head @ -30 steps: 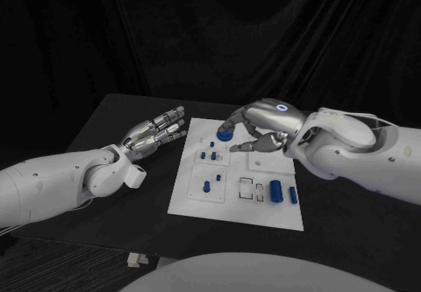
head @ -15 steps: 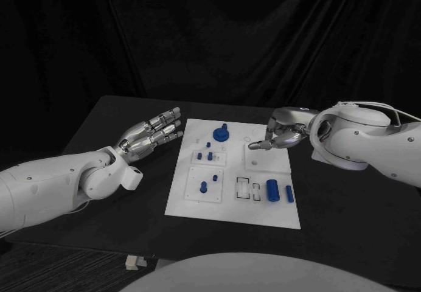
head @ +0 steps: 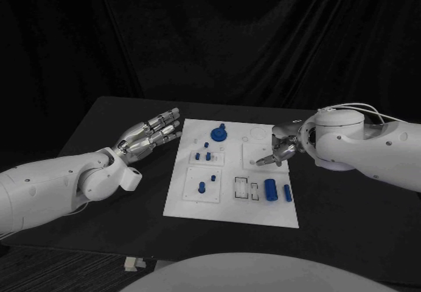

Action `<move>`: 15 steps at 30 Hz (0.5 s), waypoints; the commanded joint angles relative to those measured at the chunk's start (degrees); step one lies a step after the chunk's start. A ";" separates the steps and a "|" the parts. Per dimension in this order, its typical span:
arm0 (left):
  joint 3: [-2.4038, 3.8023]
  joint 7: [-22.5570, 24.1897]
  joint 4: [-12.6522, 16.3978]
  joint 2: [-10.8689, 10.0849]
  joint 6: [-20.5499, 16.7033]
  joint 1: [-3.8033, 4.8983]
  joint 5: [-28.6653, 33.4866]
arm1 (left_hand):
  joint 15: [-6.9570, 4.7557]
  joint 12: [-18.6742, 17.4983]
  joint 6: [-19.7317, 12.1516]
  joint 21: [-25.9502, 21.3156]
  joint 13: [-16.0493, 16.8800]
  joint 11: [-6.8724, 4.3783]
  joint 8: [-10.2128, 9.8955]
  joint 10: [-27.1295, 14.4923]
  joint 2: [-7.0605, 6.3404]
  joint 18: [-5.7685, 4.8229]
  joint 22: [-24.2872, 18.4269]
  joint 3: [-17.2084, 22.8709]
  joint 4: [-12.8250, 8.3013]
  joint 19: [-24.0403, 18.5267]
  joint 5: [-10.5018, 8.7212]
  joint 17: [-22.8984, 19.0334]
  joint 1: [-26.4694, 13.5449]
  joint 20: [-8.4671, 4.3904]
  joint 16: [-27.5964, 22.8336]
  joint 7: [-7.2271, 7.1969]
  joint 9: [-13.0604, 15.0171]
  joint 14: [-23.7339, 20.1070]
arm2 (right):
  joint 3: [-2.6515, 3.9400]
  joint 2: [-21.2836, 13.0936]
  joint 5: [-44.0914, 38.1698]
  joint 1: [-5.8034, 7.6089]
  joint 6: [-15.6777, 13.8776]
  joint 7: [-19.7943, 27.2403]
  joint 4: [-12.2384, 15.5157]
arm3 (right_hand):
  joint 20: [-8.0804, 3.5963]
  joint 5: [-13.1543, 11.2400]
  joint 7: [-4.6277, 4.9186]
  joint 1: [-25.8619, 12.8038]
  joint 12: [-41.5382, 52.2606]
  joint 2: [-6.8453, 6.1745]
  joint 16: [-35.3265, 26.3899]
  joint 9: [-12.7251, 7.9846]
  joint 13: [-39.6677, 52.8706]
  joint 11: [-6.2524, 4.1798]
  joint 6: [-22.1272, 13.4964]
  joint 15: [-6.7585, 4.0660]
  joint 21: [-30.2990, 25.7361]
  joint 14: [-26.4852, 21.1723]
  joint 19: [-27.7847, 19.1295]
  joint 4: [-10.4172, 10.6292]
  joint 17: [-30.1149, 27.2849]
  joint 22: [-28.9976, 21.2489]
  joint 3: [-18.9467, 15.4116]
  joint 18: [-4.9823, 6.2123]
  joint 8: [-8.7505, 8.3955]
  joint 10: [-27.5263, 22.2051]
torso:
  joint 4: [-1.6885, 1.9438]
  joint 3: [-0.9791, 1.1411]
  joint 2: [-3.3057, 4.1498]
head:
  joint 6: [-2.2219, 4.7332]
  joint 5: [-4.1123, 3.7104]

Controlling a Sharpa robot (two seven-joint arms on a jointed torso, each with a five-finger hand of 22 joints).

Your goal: Assemble the parts on the task board

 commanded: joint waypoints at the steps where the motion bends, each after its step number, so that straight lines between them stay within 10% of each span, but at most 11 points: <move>1: 0.05 7.44 0.01 0.16 0.55 -0.06 0.32 | 0.68 0.94 0.28 0.23 0.10 0.93 -0.22 -0.27 0.90 0.75 0.66 0.74 -1.53 0.81 1.07 0.16 0.00 0.22 0.97 0.21 0.05 0.46 | 0.02 0.16 -1.37 -0.19 6.20 -5.45 -0.21 | -0.51 1.55 0.20 1.70 0.94 0.21 1.14 0.57 15.28 -0.13 -0.65 -0.12 0.97 6.58 1.00 0.16 15.39 11.65 2.93 -2.47 -1.35 6.88 | 0.03 -0.02 -0.08 | -0.01 0.10; 15: 0.05 7.49 -0.11 0.35 0.90 -0.08 0.32 | 0.77 1.09 0.35 0.23 0.12 1.08 -0.21 -0.24 0.97 0.72 0.67 0.83 -1.62 0.83 1.13 0.17 0.07 0.22 1.03 0.34 0.06 0.49 | 0.02 0.93 0.44 -1.86 6.42 -6.72 -0.77 | 0.04 3.68 1.83 3.29 0.94 0.86 1.14 -0.78 15.28 0.97 -4.23 0.75 1.94 6.58 1.25 0.01 15.39 11.83 3.22 -2.64 -6.50 6.88 | 0.09 -0.07 -0.13 | -0.01 -0.03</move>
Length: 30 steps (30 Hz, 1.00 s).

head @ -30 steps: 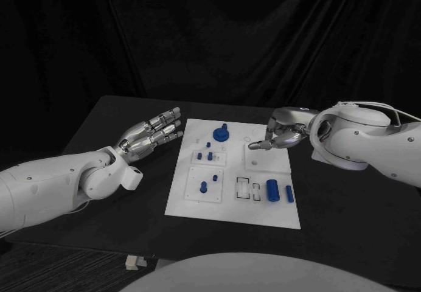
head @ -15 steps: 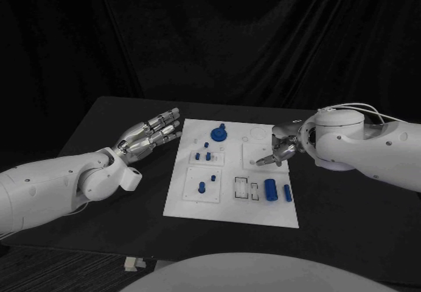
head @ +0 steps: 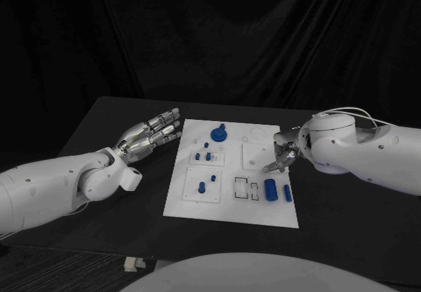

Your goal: Assemble the parts on the task board

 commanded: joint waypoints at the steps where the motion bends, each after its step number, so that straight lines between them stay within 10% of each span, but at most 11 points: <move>1: 0.05 7.49 0.05 0.11 0.79 -0.08 0.32 | 0.76 1.09 0.34 0.23 0.12 0.70 -0.21 0.14 0.97 0.72 0.67 0.82 -1.61 0.82 1.13 0.14 0.07 0.22 0.60 0.33 0.06 0.48 | 0.00 0.05 0.54 -0.80 1.86 -2.32 -0.27 | 0.09 0.54 0.16 1.25 0.95 1.01 1.14 -0.68 15.28 0.42 -0.57 0.41 1.81 6.26 1.21 0.02 15.39 11.80 0.70 -2.62 -1.63 6.26 | -0.08 -0.01 -0.01 | -0.01 0.19; 9: 0.05 7.35 0.03 0.03 0.86 -0.09 0.32 | 0.81 1.21 0.36 0.23 0.14 0.80 -0.21 0.16 0.98 0.71 0.66 0.86 -1.67 0.83 1.14 0.15 0.11 0.23 0.64 0.37 0.06 0.51 | 0.00 -0.06 1.39 -2.06 -0.50 -2.27 -0.53 | 0.96 -0.76 1.54 0.29 0.95 0.89 1.14 -2.08 15.28 1.62 -3.20 1.39 1.29 6.26 0.97 0.10 15.39 11.61 0.34 -2.49 -5.35 6.26 | -0.15 0.01 -0.01 | -0.01 0.20; 30: 0.05 6.94 -0.44 0.26 1.17 -0.18 0.32 | 0.91 1.26 0.26 0.21 0.14 1.05 -0.23 0.18 1.01 0.69 0.56 0.92 -1.75 0.80 1.17 0.14 0.16 0.24 0.66 0.43 0.04 0.51 | 0.00 0.43 2.76 -4.04 -2.38 -2.10 -1.04 | 1.41 -4.90 1.76 -3.58 0.95 0.09 1.14 -2.33 15.28 1.87 -2.42 1.68 0.66 6.26 0.71 0.30 15.39 11.42 -0.61 -2.31 -6.87 6.26 | -0.08 0.00 0.01 | -0.01 0.22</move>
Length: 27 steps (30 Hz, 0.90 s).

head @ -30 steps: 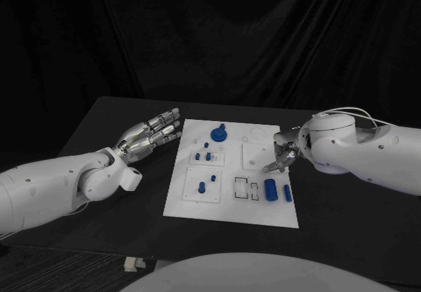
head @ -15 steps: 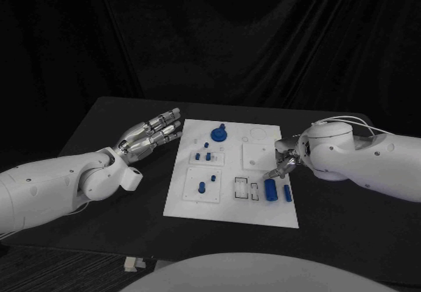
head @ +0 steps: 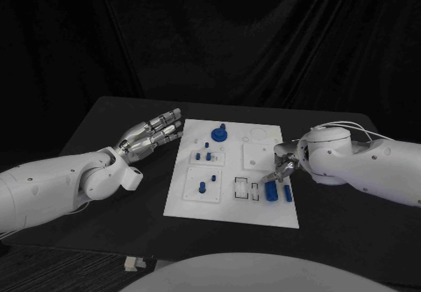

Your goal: Assemble the parts on the task board

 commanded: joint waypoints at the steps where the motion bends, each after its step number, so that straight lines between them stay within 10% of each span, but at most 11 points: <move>1: 0.05 6.92 -0.05 0.12 0.82 -0.13 0.32 | 0.51 0.78 -0.23 0.21 0.14 0.74 -0.23 -0.13 0.71 0.68 0.56 0.92 -1.74 0.80 0.72 0.17 -0.14 0.24 0.66 -0.06 0.04 0.12 | 0.03 -0.01 0.35 -0.35 -1.29 -1.01 -0.02 | 0.38 -1.06 0.42 -2.18 0.94 0.03 1.14 -0.64 15.28 0.14 0.35 0.28 0.73 5.73 0.74 0.30 15.39 11.43 -0.65 -2.33 -0.80 6.37 | 0.08 -0.02 0.00 | -0.01 -0.12; 14: 0.05 6.63 -0.26 0.27 1.09 -0.31 0.32 | 0.55 0.82 -0.22 0.20 0.14 0.83 -0.24 -0.13 0.73 0.67 0.54 0.95 -1.78 0.80 0.73 0.17 -0.12 0.24 0.67 -0.02 0.04 0.12 | 0.03 0.13 0.39 -1.50 -1.83 -1.05 -0.19 | 0.37 0.95 0.35 -0.92 0.94 0.85 1.14 -0.19 15.28 0.07 0.84 0.23 -0.20 5.73 0.43 0.11 15.39 11.16 0.38 -2.14 -1.49 6.37 | 0.00 -0.01 -0.04 | -0.01 0.02; 27: 0.05 6.42 -0.35 0.29 1.36 -0.44 0.32 | 0.64 0.87 -0.12 0.19 0.15 1.03 -0.22 -0.13 0.78 0.63 0.50 1.03 -1.87 0.79 0.79 0.18 -0.07 0.25 0.70 0.12 0.05 0.13 | 0.03 0.48 1.15 -2.40 -3.11 -0.96 -0.47 | 0.74 12.04 1.12 6.25 0.94 2.00 0.70 0.89 15.28 0.69 -1.74 0.69 -2.30 5.55 -0.17 -1.48 14.76 10.62 2.79 -1.78 -3.96 6.37 | 0.02 -0.01 -0.03 | -0.01 0.07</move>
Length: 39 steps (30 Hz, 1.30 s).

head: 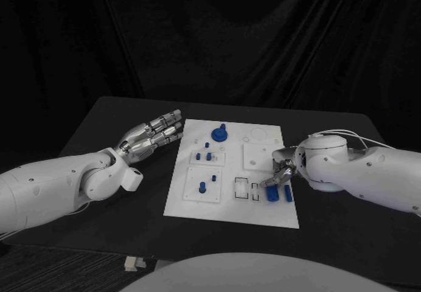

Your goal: Assemble the parts on the task board

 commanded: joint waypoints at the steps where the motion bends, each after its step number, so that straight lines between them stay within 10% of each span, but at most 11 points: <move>1: 0.05 6.39 0.04 0.09 0.95 -0.11 0.32 | 0.74 0.77 0.71 0.18 0.14 0.49 -0.05 -0.01 0.83 0.56 0.44 -0.19 -0.72 0.79 0.77 0.17 -0.13 0.25 0.72 1.20 0.17 0.09 | 0.02 0.04 0.83 -0.30 -1.46 -0.93 -0.13 | 0.76 2.05 0.22 1.43 0.94 0.45 0.70 0.79 15.28 0.44 -1.20 0.06 -1.78 6.04 -0.18 -0.55 14.76 10.59 1.78 -1.77 -1.57 6.04 | 0.01 0.00 0.01 | -0.01 0.02; 14: 0.05 6.65 0.05 0.02 0.64 -0.20 0.31 | 0.77 0.63 1.67 0.18 0.10 0.12 0.16 -0.07 0.84 0.51 0.46 -0.12 -0.84 0.82 0.78 0.17 -0.20 0.25 0.77 1.83 0.30 0.08 | 0.02 -0.02 2.97 -0.72 -4.15 -0.79 -0.24 | 1.17 7.49 0.71 7.08 0.94 0.48 0.35 3.58 15.28 0.90 -3.64 0.45 -2.51 5.91 -0.18 -6.41 14.31 10.45 4.22 -1.65 -2.09 6.04 | 0.02 -0.01 0.01 | -0.01 0.18; 39: 0.05 6.51 -0.23 0.29 0.63 -0.29 0.31 | 0.78 0.61 1.60 0.18 0.09 0.04 0.14 -0.10 0.84 0.51 0.45 -0.11 -0.87 0.82 0.79 0.18 -0.21 0.25 0.79 1.67 0.28 0.08 | 0.03 -2.02 28.40 2.33 -10.63 -0.79 0.34 | 0.95 10.70 0.34 4.54 0.94 1.65 -0.69 7.64 15.28 0.56 -3.85 0.16 -3.81 5.58 -0.37 -7.11 13.03 10.14 4.91 -1.43 -0.66 6.04 | 0.00 0.01 -0.01 | -0.01 0.19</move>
